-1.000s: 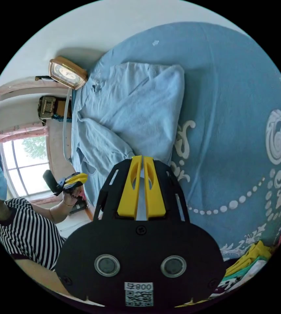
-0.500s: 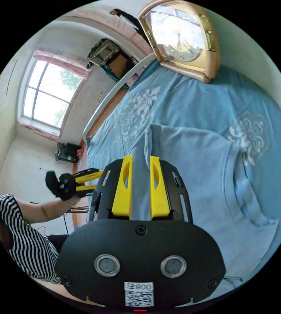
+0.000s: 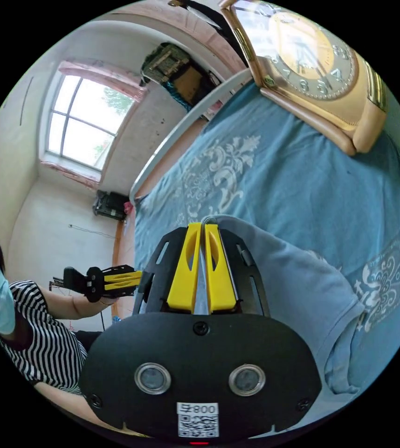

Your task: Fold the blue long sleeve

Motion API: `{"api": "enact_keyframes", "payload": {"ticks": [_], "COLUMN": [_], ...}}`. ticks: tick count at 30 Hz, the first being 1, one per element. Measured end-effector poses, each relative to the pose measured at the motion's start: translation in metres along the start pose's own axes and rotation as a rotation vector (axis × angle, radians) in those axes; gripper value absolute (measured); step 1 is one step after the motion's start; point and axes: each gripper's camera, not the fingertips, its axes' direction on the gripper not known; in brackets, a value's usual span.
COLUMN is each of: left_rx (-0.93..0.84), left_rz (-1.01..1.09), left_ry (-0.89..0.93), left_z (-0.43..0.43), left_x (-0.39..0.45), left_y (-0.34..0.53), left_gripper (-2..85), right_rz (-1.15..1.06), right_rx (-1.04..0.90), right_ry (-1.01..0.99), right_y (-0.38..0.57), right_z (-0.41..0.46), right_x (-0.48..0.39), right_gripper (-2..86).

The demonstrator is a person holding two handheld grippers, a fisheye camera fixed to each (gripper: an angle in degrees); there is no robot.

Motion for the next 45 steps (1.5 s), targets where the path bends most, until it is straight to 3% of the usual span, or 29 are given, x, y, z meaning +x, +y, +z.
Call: {"api": "enact_keyframes", "payload": {"ticks": [3, 8, 13, 16, 21, 27, 33, 37, 41, 44, 45], "left_rx": [0.021, -0.041, -0.053, -0.041, -0.094, -0.196, -0.201, -0.12, 0.03, 0.02, -0.061], "left_rz": [-0.095, -0.162, -0.188, -0.294, -0.469, -0.458, -0.507, -0.445, -0.255, -0.144, -0.11], "left_ry": [0.005, 0.05, 0.073, 0.158, 0.396, 0.427, 0.388, 0.255, 0.345, 0.314, 0.277], "left_z": [0.003, 0.039, 0.058, 0.06, 0.076, 0.101, 0.102, 0.093, 0.105, 0.136, 0.156], "left_x": [-0.027, -0.059, -0.082, -0.104, -0.133, -0.143, -0.156, -0.144, -0.116, -0.094, -0.086], "left_y": [0.014, 0.029, 0.044, 0.064, 0.108, 0.115, 0.123, 0.1, 0.044, 0.003, -0.008], "left_gripper": [0.7, 0.9, 2.0, 3.6, 5.7, 2.8, 1.3, 0.6, 0.3, 0.2, 0.2], "right_rz": [-0.021, 0.026, -0.013, 0.003, 0.014, 0.101, 0.143, 0.161, 0.205, 0.234, 0.244], "right_rx": [0.015, -0.177, -0.089, 0.031, 0.115, 0.048, 0.033, 0.093, 0.074, 0.118, 0.115], "right_ry": [-0.036, 0.072, 0.105, 0.205, 0.132, 0.059, 0.138, 0.129, 0.237, 0.218, 0.203], "right_y": [-0.019, -0.039, -0.027, 0.001, 0.07, 0.167, 0.229, 0.263, 0.304, 0.336, 0.342], "right_z": [0.002, 0.059, 0.047, 0.028, 0.017, 0.047, 0.062, 0.066, 0.087, 0.104, 0.105], "right_x": [-0.006, 0.005, -0.007, -0.015, -0.024, -0.031, -0.032, -0.027, -0.017, -0.004, -0.001], "right_gripper": [1.5, 2.2, 4.3, 4.3, 4.0, 3.0, 2.6, 2.1, 0.9, 0.4, 0.4]}}
